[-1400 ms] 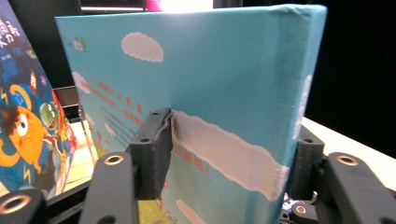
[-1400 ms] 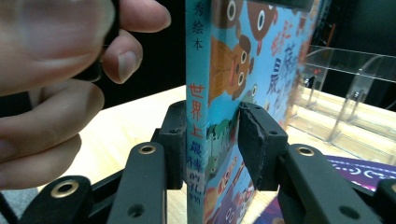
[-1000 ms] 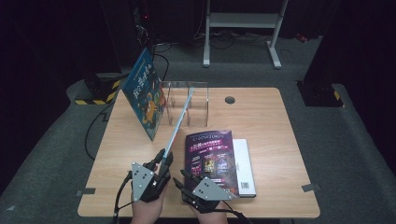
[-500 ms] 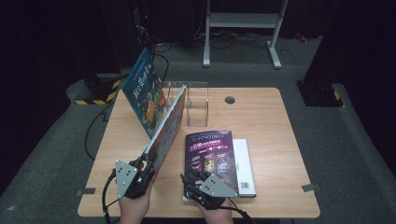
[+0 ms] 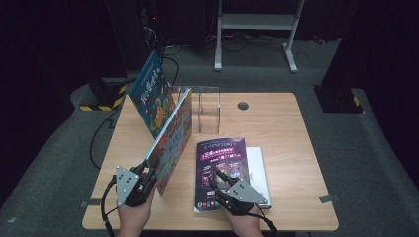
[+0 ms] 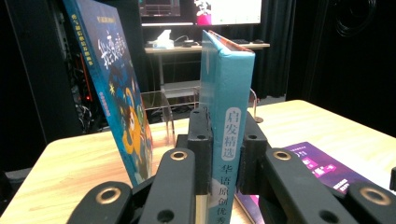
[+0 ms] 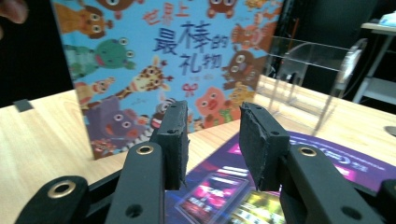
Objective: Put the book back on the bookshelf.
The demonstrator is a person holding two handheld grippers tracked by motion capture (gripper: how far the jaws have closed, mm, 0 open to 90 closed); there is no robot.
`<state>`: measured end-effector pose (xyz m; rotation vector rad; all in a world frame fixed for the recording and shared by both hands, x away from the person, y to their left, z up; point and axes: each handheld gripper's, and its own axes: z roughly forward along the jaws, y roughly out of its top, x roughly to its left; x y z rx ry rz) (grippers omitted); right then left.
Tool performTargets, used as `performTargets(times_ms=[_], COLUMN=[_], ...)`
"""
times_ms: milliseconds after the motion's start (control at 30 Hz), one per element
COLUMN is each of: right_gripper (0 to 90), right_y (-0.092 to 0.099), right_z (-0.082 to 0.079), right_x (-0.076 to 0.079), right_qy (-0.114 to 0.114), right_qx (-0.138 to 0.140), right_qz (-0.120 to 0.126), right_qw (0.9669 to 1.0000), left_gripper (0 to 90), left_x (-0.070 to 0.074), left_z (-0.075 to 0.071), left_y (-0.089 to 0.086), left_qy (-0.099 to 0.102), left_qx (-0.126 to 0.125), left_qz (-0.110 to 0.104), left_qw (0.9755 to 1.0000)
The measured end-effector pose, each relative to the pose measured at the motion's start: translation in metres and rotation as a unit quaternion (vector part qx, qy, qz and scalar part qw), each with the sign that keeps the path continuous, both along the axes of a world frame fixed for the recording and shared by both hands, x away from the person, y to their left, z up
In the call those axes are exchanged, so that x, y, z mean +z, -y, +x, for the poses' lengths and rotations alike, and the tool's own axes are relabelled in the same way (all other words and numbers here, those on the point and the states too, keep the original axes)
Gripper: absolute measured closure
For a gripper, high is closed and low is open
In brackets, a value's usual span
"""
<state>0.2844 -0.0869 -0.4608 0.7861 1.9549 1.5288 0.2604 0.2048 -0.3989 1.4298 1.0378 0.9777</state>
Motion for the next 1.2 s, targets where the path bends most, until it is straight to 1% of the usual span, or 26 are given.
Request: performTargets(times_ms=[167,200,267,300,367,400,533,700,800,933,1000,1067,1200], right_gripper=[62.1,62.0,61.9,61.9,61.9,62.0,61.9,61.8,61.8,61.8,61.7,61.6,61.4], right_y=[0.014,0.017,0.023,0.025,0.03,0.032,0.034,0.037,0.04,0.045,0.046,0.046,0.046], right_z=[0.005,0.006,0.007,0.008,0.008,0.007,0.005,0.004,0.003,0.005,0.005,0.004,0.004], right_x=[0.001,0.001,0.0,0.0,-0.003,-0.004,-0.009,-0.01,-0.012,-0.014,-0.014,-0.015,-0.017], right_qy=[0.004,0.008,0.006,0.003,-0.006,-0.008,-0.013,-0.018,-0.022,-0.027,-0.025,-0.029,-0.03], right_qx=[-0.014,-0.016,-0.023,-0.026,-0.031,-0.032,-0.033,-0.039,-0.043,-0.05,-0.051,-0.052,-0.049], right_qz=[-0.01,-0.012,-0.012,-0.009,0.006,0.01,0.011,0.02,0.019,0.024,0.024,0.024,0.021], right_qw=[0.9998,0.9998,0.9997,0.9996,0.9995,0.9994,0.9993,0.9989,0.9987,0.9981,0.9981,0.9979,0.9981], left_gripper=[79.4,79.4,79.5,79.5,79.5,79.5,79.6,79.5,79.5,79.4,79.3,79.3,78.9], left_x=[0.001,0.001,0.001,0.001,0.001,0.002,0.003,0.003,0.003,0.003,0.003,0.003,0.005], left_z=[0.002,0.002,0.002,0.003,0.004,0.004,0.005,0.006,0.006,0.006,0.007,0.007,0.009], left_y=[-0.005,-0.006,-0.008,-0.009,-0.012,-0.014,-0.016,-0.016,-0.016,-0.015,-0.015,-0.015,-0.016], left_qy=[-0.005,-0.005,-0.004,-0.004,-0.008,-0.01,-0.014,-0.014,-0.014,-0.013,-0.013,-0.012,-0.013], left_qx=[-0.008,-0.008,-0.009,-0.011,-0.009,-0.01,-0.012,-0.01,-0.008,-0.013,-0.013,-0.012,-0.014], left_qz=[0.0,0.0,-0.001,-0.004,-0.01,-0.01,-0.01,-0.009,-0.01,-0.003,-0.005,-0.007,-0.006], left_qw=[1.0,1.0,1.0,0.9999,0.9999,0.9999,0.9998,0.9998,0.9998,0.9998,0.9998,0.9998,0.9998])
